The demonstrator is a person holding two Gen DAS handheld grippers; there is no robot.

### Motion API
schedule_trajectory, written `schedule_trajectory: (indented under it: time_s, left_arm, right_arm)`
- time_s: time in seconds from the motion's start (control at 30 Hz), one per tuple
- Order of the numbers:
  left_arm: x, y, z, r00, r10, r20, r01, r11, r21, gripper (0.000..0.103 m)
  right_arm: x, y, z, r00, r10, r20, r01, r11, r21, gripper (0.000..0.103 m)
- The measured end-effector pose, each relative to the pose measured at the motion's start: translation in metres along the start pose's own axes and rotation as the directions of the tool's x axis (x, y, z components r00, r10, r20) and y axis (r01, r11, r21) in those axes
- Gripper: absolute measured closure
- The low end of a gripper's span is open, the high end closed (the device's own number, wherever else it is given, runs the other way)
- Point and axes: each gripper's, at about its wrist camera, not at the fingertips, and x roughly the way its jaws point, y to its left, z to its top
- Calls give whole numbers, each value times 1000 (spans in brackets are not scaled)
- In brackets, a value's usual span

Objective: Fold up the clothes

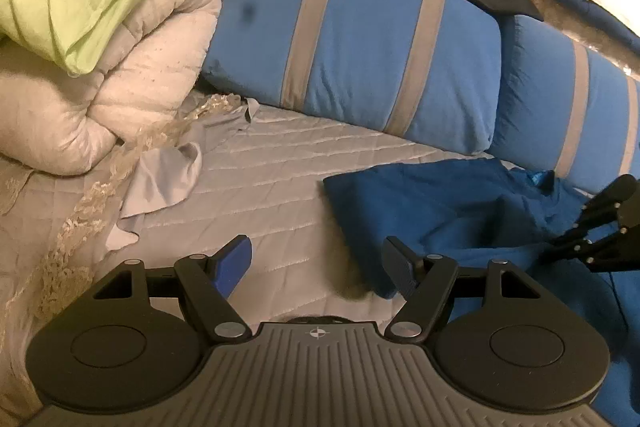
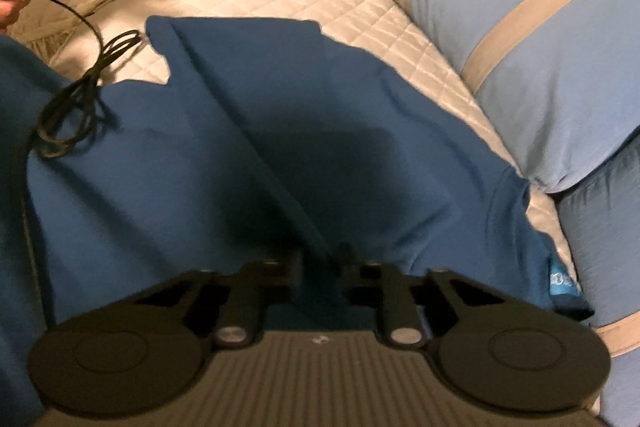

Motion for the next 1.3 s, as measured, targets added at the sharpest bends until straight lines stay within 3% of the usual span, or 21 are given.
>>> schedule_trajectory:
  time_s: [0.3,0.33,0.37,0.57,0.67,0.8,1.0,1.27,1.3]
  left_arm:
    - [4,-2,-5,1000,6,-9,-6,1000,13,32]
    - [4,-2,-5,1000,7,-7,-7,1000,12,32]
    - [4,-2,-5,1000,7,-4,-7,1000,11,31]
    - [1,-2,-4,1000,9,2,-9,1000,25,31]
    - [0,-1,-3,1000,10,3,-10,1000,22,31]
    - [-1,-2,-2,1000,14,2,-14,999,31,32]
    - [-2,-3,-1,1000,16,4,-16,999,50,31]
    - [-1,-3,2,1000,9,4,-9,997,70,32]
    - [-1,-3,2,1000,6,6,-6,997,75,32]
  right_arm:
    - [-30,48,-20,1000,-24,8,24,994,-105,96]
    - [-30,52,-21,1000,-30,3,30,992,-126,92]
    - [-31,55,-22,999,-42,0,42,988,-148,70]
    - [-29,64,-24,991,-133,-7,125,953,-277,59]
    - [-23,70,-27,987,-160,-15,144,923,-358,59]
    - [-14,79,-32,978,-207,-27,166,851,-498,59]
    - [-7,81,-26,976,-211,-63,125,767,-630,59]
    - [-1,66,-7,980,-119,-160,-5,787,-617,64]
    - [1,64,-5,979,-111,-170,-17,791,-611,79]
